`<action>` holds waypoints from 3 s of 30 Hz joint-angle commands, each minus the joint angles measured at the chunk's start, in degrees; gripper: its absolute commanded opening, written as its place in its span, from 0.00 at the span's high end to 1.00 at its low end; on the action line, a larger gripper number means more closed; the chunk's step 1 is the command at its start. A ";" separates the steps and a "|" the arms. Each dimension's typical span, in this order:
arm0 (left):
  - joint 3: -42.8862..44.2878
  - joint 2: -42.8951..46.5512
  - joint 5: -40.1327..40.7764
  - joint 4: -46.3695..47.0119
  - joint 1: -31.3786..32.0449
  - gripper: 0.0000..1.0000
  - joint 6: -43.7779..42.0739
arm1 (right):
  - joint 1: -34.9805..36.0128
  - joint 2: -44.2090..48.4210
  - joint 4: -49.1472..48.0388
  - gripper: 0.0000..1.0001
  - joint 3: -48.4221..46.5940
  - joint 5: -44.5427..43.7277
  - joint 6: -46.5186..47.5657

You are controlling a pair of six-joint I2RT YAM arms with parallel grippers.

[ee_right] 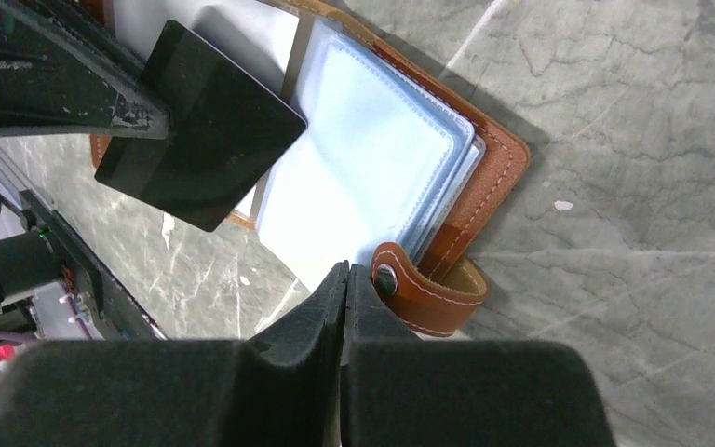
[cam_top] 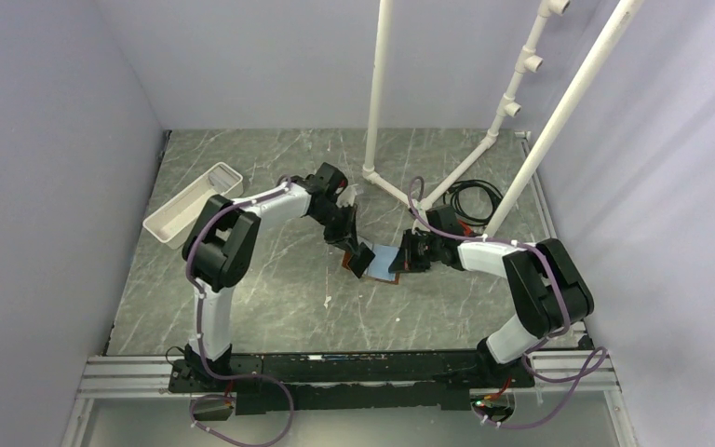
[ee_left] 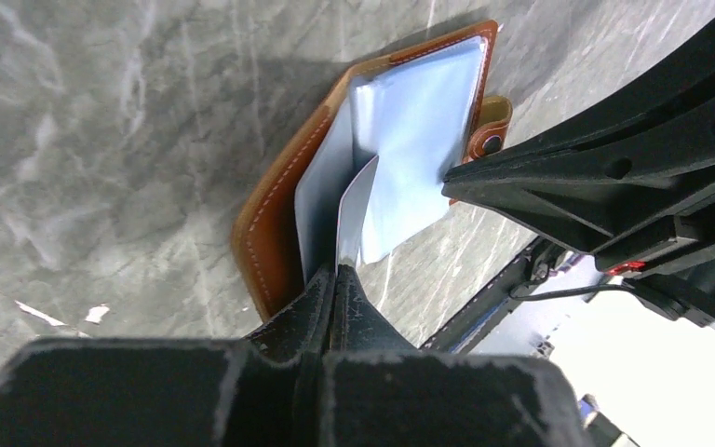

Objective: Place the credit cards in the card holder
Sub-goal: Insert the credit card into the card holder.

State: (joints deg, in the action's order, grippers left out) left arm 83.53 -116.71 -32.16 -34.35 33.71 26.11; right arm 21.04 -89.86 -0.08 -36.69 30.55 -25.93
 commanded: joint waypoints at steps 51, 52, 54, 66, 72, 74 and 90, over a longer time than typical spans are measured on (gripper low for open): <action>-14.20 3.05 -2.59 29.42 -1.11 1.00 9.17 | -0.21 -2.16 -0.98 1.00 -1.99 0.96 1.85; -14.45 3.15 -2.04 29.78 -1.11 1.00 9.45 | -0.21 -2.16 -0.92 1.00 -2.06 1.00 1.90; -14.93 3.28 -1.82 31.26 -1.11 1.00 10.16 | -0.21 -1.99 -0.81 1.00 -2.07 0.89 1.94; -14.92 2.72 -2.78 33.10 -0.67 1.00 11.65 | -0.27 -1.48 -0.80 1.00 -1.86 0.93 1.85; -17.96 2.92 -4.05 36.14 -0.37 1.00 14.32 | -0.37 0.77 0.89 0.98 -1.78 -1.19 0.40; -18.75 3.26 -3.27 35.86 -0.26 1.00 14.28 | -0.52 2.31 1.20 0.92 -1.01 -2.03 -0.70; -17.73 4.93 2.64 30.65 2.70 0.81 12.93 | -1.06 0.34 0.34 0.91 0.03 -2.97 -0.98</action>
State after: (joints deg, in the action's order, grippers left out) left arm 65.10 -114.02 -33.82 0.49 34.28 40.56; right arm 20.23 -88.27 2.26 -37.10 27.51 -26.83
